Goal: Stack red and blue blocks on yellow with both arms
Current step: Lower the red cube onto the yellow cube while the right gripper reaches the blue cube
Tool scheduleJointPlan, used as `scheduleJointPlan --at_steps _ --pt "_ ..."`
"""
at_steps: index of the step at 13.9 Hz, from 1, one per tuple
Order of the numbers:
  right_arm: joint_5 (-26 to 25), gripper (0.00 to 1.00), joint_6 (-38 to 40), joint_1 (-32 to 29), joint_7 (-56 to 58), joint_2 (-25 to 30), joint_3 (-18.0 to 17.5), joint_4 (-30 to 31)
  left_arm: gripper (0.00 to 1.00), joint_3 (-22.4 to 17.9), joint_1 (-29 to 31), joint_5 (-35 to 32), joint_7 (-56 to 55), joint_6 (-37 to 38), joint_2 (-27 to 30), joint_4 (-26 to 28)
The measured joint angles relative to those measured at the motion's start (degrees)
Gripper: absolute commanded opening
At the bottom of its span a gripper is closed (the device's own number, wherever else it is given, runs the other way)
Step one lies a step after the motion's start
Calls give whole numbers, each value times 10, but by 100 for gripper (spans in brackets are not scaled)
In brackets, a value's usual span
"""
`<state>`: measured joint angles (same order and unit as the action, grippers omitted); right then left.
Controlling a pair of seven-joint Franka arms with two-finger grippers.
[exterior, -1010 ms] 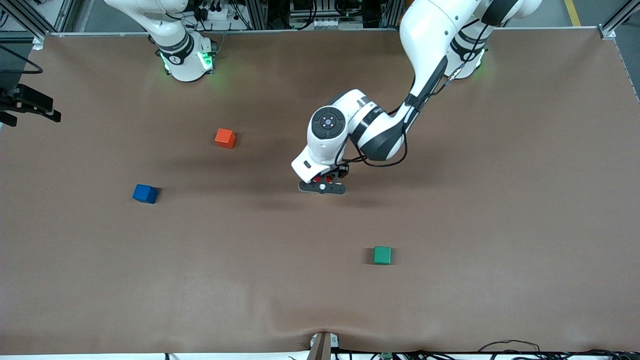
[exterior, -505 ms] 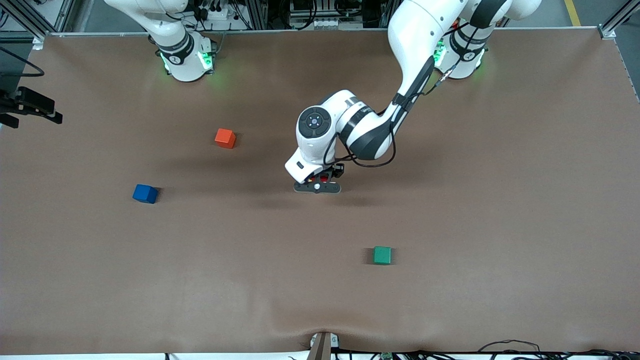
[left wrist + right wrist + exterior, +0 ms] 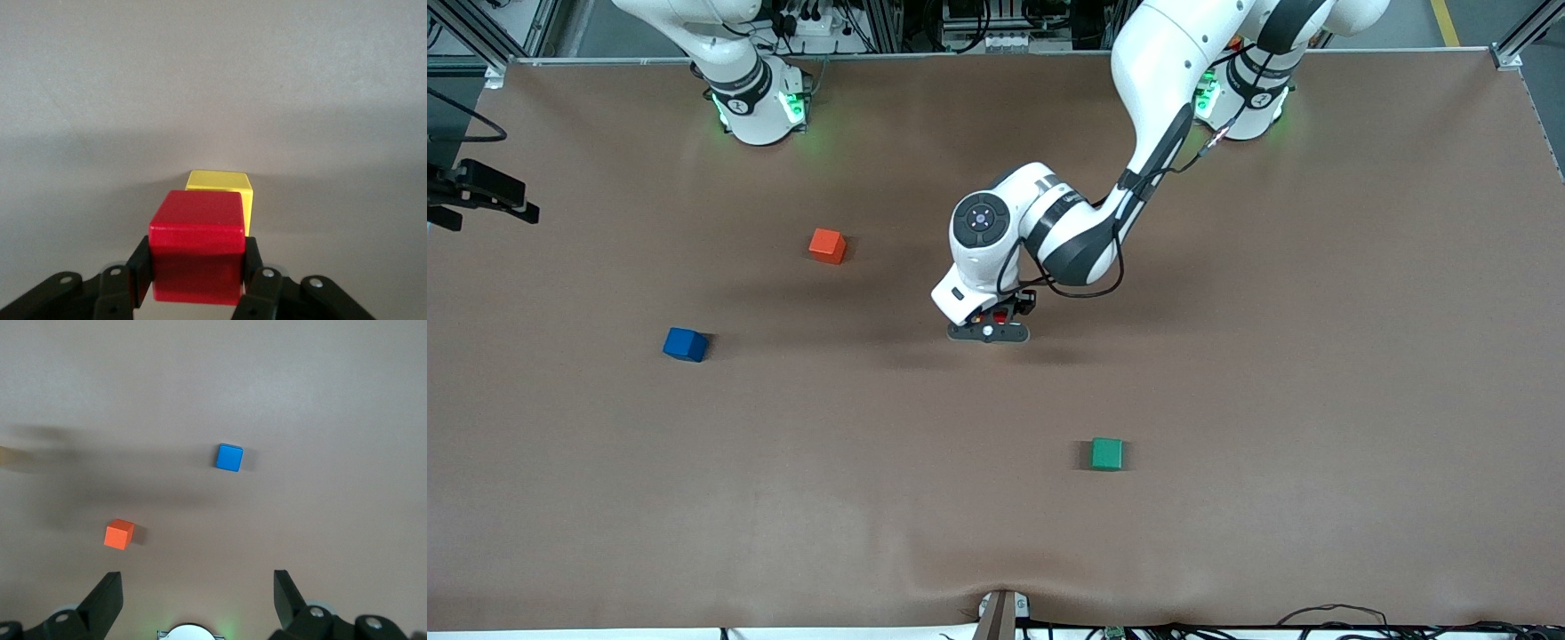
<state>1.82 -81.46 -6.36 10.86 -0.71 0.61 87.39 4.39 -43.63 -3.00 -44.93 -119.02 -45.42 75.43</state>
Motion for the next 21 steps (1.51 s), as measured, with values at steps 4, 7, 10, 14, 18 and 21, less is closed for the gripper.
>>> scheduleJointPlan --at_steps 4,7,10,14,18,21 --pt "-7 100 0 0 0 -23 0 0 0 0 -3 0 0 0 -1 -3" --pt "-8 100 -1 -9 0 -49 2 0 0 -1 -3 0 0 0 -5 -5" --pt "-8 100 -2 -12 0 -70 3 0 0 -2 -4 0 0 0 -12 -11" --pt "-8 100 -10 -12 0 -112 3 0 0 -2 -4 0 0 0 -14 -15" --pt "-9 100 -38 -13 0 -137 3 -1 7 -2 -4 0 0 0 -14 -15" --pt "-8 100 -57 -13 0 -156 3 0 100 -2 -5 0 0 0 -14 -15"
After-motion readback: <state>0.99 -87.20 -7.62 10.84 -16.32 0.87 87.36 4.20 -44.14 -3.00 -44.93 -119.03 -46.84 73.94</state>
